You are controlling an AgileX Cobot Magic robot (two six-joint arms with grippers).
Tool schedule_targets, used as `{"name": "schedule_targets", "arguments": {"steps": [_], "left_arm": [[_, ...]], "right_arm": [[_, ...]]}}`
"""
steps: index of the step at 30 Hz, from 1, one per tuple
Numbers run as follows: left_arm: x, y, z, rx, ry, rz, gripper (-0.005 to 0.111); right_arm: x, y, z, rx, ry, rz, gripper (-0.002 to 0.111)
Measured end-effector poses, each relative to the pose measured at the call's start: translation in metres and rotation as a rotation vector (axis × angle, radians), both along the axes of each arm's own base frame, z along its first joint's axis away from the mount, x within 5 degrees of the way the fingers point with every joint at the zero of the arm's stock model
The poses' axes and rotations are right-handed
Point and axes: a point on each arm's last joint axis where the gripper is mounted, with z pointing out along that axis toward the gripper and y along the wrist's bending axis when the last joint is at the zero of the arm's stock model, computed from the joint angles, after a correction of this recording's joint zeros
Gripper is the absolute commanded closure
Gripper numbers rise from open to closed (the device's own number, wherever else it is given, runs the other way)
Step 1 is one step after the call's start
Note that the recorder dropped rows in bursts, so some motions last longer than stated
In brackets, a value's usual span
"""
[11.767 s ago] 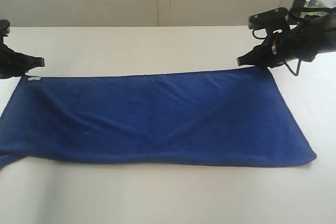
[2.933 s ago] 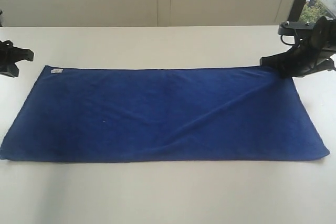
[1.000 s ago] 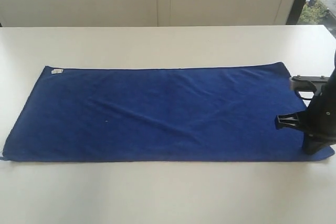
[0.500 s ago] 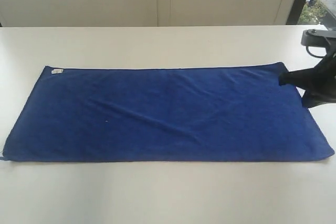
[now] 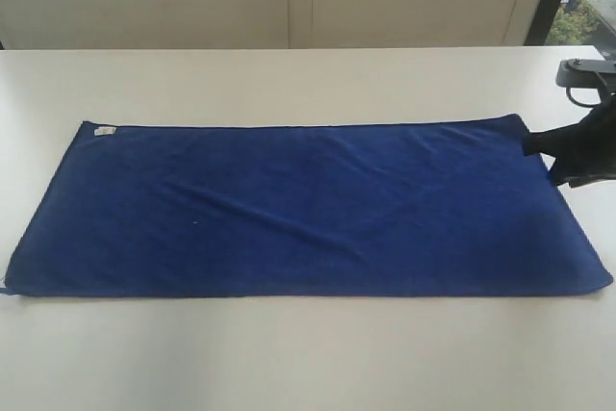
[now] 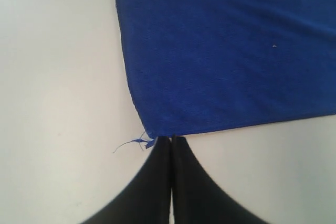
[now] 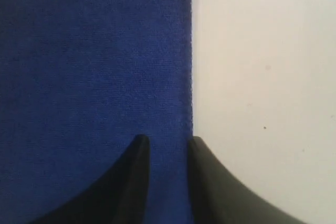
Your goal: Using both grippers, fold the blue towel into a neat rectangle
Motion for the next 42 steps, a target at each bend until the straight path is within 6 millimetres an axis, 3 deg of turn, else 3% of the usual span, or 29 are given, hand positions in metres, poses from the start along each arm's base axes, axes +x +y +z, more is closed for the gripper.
{"name": "schedule_targets", "arguments": {"steps": [10, 26, 28, 37, 42], "left_arm": [[0.0, 0.0, 0.0, 0.0, 0.0, 0.0, 0.107], [0.0, 0.0, 0.0, 0.0, 0.0, 0.0, 0.107], [0.0, 0.0, 0.0, 0.0, 0.0, 0.0, 0.107], [0.0, 0.0, 0.0, 0.0, 0.0, 0.0, 0.107], [0.0, 0.0, 0.0, 0.0, 0.0, 0.0, 0.107]], "right_arm": [[0.008, 0.007, -0.012, -0.055, -0.042, 0.107, 0.065], [0.012, 0.008, -0.033, -0.066, -0.014, 0.126, 0.065], [0.012, 0.008, -0.033, -0.067, -0.016, 0.126, 0.068], [0.014, 0.009, -0.033, -0.064, -0.021, 0.122, 0.102], [0.014, 0.009, -0.033, -0.062, -0.022, 0.119, 0.106]]}}
